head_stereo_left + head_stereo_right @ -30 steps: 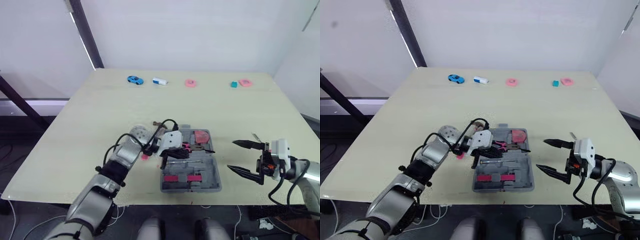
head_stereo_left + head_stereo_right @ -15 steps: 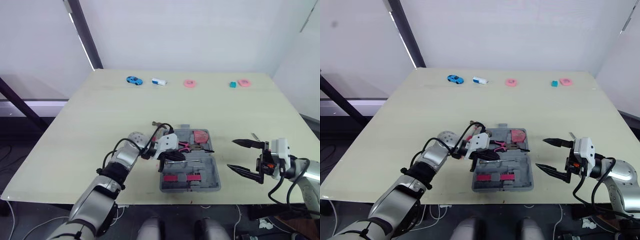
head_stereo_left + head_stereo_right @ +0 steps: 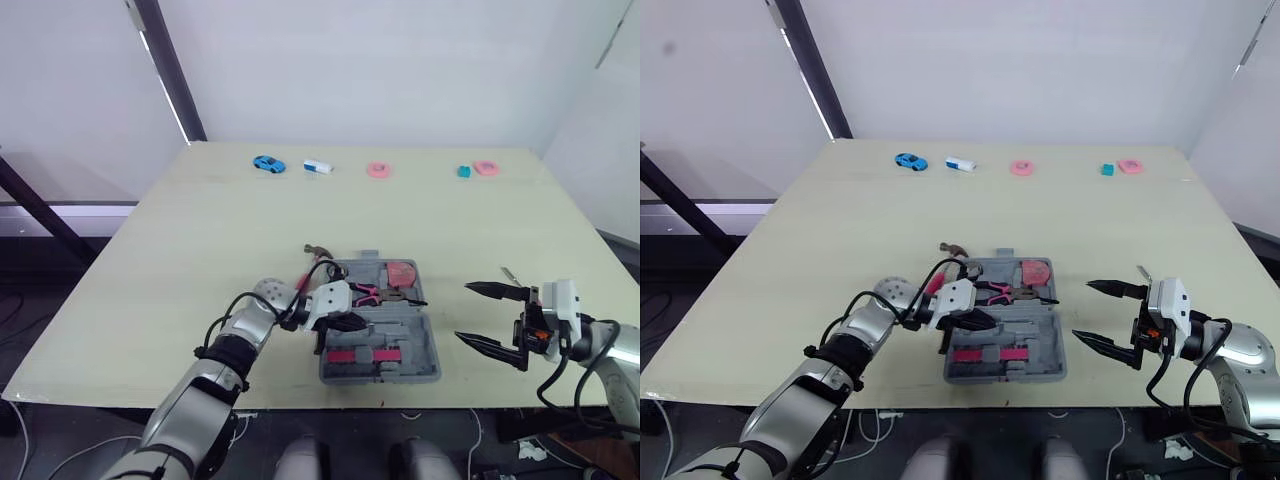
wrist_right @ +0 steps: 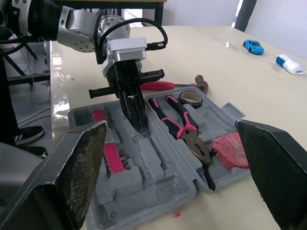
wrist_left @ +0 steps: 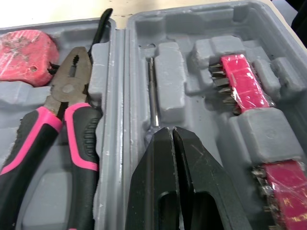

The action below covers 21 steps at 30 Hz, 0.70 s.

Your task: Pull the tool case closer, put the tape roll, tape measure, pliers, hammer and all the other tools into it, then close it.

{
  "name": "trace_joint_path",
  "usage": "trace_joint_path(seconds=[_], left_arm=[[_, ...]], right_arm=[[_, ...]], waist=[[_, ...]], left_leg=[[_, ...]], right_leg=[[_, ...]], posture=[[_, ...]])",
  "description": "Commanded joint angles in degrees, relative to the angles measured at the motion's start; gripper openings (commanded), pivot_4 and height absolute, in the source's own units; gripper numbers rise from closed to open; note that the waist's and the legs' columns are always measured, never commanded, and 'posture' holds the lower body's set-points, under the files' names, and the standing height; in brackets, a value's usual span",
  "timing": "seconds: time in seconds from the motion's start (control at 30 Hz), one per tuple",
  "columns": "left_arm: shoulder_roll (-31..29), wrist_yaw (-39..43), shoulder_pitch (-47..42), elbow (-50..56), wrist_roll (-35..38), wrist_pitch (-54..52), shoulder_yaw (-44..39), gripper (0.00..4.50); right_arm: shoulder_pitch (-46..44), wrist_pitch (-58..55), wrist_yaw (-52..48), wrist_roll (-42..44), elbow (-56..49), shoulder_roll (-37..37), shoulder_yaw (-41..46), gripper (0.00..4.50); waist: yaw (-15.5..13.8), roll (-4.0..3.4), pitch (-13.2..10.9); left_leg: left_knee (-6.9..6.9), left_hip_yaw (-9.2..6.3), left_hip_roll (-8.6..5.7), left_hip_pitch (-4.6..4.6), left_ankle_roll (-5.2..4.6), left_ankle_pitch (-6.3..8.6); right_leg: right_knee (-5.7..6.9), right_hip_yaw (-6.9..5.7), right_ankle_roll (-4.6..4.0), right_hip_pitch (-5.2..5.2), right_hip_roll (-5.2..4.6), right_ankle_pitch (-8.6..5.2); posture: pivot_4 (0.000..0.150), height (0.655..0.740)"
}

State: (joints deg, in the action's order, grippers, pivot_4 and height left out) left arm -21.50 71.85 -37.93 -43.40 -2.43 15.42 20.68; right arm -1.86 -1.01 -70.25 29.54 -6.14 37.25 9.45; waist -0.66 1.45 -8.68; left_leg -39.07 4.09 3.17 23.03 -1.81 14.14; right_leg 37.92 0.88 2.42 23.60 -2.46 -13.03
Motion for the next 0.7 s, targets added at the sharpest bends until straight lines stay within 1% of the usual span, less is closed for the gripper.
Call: trace_joint_path(seconds=[0.03, 0.1, 0.17, 0.2, 0.37, 0.6, 0.67, 0.7], left_arm=[[0.57, -0.86, 1.24, -0.27, 2.68, -3.08, -3.14, 0.14], [1.05, -0.80, 1.39, 2.31, 5.78, -5.31, -5.71, 0.14], [0.60, -0.77, 2.27, 7.04, 9.55, -7.24, -8.82, 0.14], [0.08, -1.05, 2.91, 9.87, 11.14, -8.76, -10.33, 0.14], [-3.14, -3.97, 7.05, 23.06, 17.25, -18.18, -16.47, 0.14], [-8.65, -11.18, 17.38, 35.64, 23.74, -25.78, -27.28, 0.14], [-10.17, -12.08, 20.68, 38.25, 25.08, -27.18, -29.43, 0.14], [-10.72, -12.42, 22.17, 39.48, 25.98, -27.88, -30.51, 0.34]], right_arm=[[-0.19, 0.32, 0.92, 1.43, -0.48, -0.06, 1.81, 4.50], [-0.30, 0.12, 1.43, 1.89, -0.16, -0.34, 2.05, 4.50], [-0.32, -0.16, 2.21, 2.50, 0.59, -0.81, 2.66, 4.50], [-0.35, -0.28, 2.54, 2.80, 1.15, -1.03, 3.03, 4.50], [0.06, 0.44, 4.17, 3.00, 3.79, -1.75, 4.55, 4.50], [2.49, 3.10, 7.55, 0.80, 9.33, -2.13, 8.24, 4.50], [3.28, 2.81, 8.38, 1.06, 9.92, -1.98, 9.30, 4.50], [3.71, 2.57, 8.58, 1.27, 10.09, -1.86, 9.84, 4.50]], waist=[[0.01, -0.01, 0.00], [0.06, 0.00, -0.02], [0.08, 0.00, -0.04], [0.06, 0.00, -0.05], [0.02, -0.02, -0.06], [0.24, -0.02, -0.07], [0.25, -0.03, -0.07], [0.12, -0.03, -0.08]], left_leg=[[0.00, 0.00, 0.01, -0.08, 0.00, 0.00], [0.00, 0.01, 0.05, -0.09, 0.00, 0.00], [0.00, 0.00, 0.05, -0.05, 0.00, 0.00], [0.02, 0.01, 0.06, 0.04, 0.00, 0.00], [0.09, 0.01, 0.05, 0.11, 0.00, 0.02], [0.40, 0.01, 0.05, -0.07, -0.01, 0.02], [0.47, 0.01, 0.06, -0.10, -0.01, 0.02], [0.52, 0.01, 0.06, -0.14, -0.01, 0.02]], right_leg=[[0.00, 0.00, 0.09, -0.07, 0.00, -0.06], [0.01, 0.01, 0.09, -0.06, -0.01, -0.06], [0.00, 0.01, 0.06, -0.04, -0.01, -0.04], [0.00, 0.01, -0.10, 0.06, -0.01, 0.05], [-0.06, 0.01, -0.12, 0.08, -0.01, 0.06], [-0.15, 0.11, -0.11, 0.07, -0.02, 0.04], [-0.18, 0.12, -0.11, 0.08, -0.03, 0.03], [-0.19, 0.15, -0.12, 0.07, -0.05, 0.03]], posture=[[0.150, 0.7395], [0.150, 0.7395], [0.150, 0.7395], [0.150, 0.7395], [0.150, 0.7395], [0.150, 0.7395], [0.150, 0.7395], [0.150, 0.7395]])
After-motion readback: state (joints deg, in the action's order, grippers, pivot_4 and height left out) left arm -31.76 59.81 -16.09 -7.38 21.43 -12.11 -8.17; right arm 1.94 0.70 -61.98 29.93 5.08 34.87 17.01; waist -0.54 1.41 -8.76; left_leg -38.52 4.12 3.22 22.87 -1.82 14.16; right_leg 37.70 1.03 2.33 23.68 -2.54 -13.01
